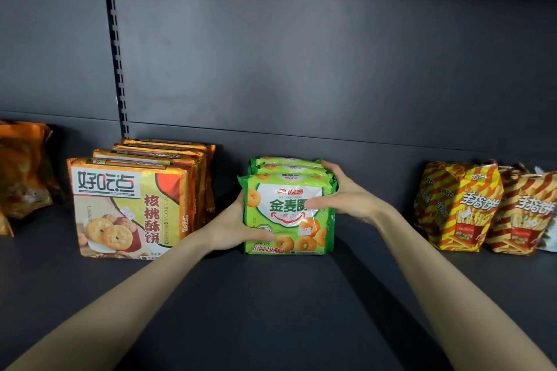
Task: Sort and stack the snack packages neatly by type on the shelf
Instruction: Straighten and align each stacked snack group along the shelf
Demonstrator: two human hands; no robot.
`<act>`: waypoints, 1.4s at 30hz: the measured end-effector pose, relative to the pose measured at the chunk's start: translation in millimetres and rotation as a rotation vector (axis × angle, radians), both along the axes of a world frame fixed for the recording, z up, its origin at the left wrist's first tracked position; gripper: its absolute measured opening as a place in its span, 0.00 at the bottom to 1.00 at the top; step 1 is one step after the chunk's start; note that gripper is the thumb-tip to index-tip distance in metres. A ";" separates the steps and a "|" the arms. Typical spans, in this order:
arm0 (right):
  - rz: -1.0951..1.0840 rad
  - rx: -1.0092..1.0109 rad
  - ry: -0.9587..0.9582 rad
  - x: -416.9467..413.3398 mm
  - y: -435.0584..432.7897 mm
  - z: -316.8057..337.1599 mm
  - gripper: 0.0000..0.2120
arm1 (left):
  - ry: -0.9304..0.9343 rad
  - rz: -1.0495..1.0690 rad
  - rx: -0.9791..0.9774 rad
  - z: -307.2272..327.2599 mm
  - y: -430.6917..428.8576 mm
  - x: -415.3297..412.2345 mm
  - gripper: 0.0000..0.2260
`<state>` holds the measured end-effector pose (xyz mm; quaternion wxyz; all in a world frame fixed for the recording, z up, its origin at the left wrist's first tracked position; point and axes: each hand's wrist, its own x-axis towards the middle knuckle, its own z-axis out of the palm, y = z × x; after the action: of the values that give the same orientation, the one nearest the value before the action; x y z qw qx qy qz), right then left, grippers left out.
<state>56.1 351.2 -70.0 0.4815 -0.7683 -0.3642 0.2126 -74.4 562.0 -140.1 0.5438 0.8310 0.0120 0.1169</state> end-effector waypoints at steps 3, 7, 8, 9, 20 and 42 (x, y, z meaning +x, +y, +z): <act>-0.004 -0.011 -0.014 -0.9 -1.9 2.7 0.51 | 0.005 -0.017 -0.019 -0.7 0.0 -0.2 0.43; -0.010 -0.033 -0.060 -0.9 -2.5 4.2 0.51 | 0.011 -0.019 -0.001 0.9 -0.4 -2.3 0.46; -0.012 -0.034 -0.066 -0.9 -2.8 4.1 0.51 | 0.013 -0.011 0.012 1.5 -1.1 -2.8 0.45; -0.015 -0.036 -0.070 -1.2 -3.1 4.1 0.51 | 0.012 0.005 0.031 1.9 -1.9 -3.1 0.44; -0.040 -0.022 -0.032 -10.6 -9.0 -5.3 0.59 | -0.060 0.145 0.221 3.2 -16.6 -14.0 0.40; -0.192 -0.077 -0.196 -24.3 -9.2 -5.1 0.61 | 0.132 0.361 0.522 9.2 -22.0 -26.0 0.35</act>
<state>31.8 342.0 -75.1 0.4317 -0.8347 -0.3260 0.1033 -100.4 540.0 -130.9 0.2807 0.9327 0.1638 0.1564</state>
